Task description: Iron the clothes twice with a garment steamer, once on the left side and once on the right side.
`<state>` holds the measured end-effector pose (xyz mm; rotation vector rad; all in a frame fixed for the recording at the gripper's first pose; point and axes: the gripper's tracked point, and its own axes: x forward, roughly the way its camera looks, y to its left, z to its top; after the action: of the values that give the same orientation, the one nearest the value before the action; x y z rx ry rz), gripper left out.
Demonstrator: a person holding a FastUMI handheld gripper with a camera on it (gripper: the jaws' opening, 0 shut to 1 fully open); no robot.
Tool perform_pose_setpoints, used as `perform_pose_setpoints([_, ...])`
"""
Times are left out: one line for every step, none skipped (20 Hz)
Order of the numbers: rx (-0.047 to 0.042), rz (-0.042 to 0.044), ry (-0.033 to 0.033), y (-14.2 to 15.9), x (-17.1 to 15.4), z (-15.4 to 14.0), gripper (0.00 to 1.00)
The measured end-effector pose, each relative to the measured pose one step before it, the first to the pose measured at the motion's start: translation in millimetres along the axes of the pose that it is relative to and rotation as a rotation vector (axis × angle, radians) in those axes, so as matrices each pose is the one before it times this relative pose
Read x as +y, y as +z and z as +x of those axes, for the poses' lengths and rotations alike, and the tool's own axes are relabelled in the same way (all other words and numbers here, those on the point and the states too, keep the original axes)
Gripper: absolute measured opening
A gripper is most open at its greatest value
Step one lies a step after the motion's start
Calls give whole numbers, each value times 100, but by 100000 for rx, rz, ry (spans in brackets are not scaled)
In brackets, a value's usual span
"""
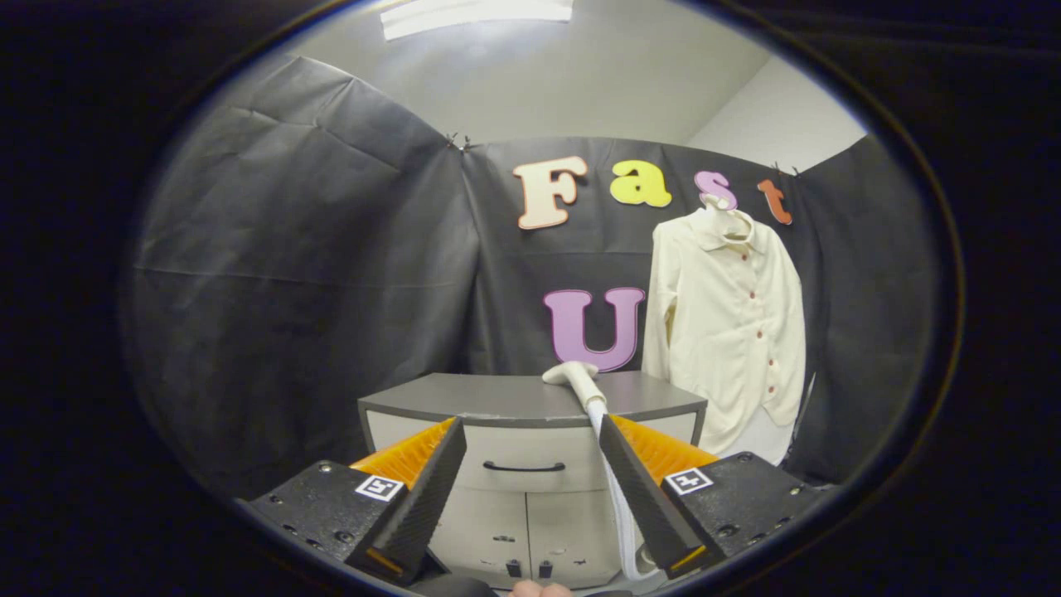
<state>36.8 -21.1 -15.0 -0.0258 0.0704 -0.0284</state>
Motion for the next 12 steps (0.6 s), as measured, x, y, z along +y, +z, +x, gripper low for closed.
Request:
perform_pose_setpoints([74,-197,-470,57,-371,570,99])
perform_pose_setpoints([283,-15,-553,52,-270,554,99])
perform_pose_setpoints([1033,217,-161,-181,-271,708,98])
perform_pose_setpoints([1320,314,128,-245,-128,697,98])
perform_pose_setpoints([1020,411,347,-74,-31,765,99])
perform_pose_setpoints([896,196,303,-110,-48,635,99])
perform_pose_setpoints([716,-86,154,-46,-109,735,99])
perform_pose_setpoints([775,-164,944,-138,104,701,99])
perform_pose_setpoints([969,-53,576,-146,-16,741,99])
perform_pose_setpoints([397,-144,-192,-94,-290,577,99])
perform_pose_setpoints([602,-754,-849,31,-454,841,99])
perform_pose_setpoints([911,-349,-595,-190,-350,685,99])
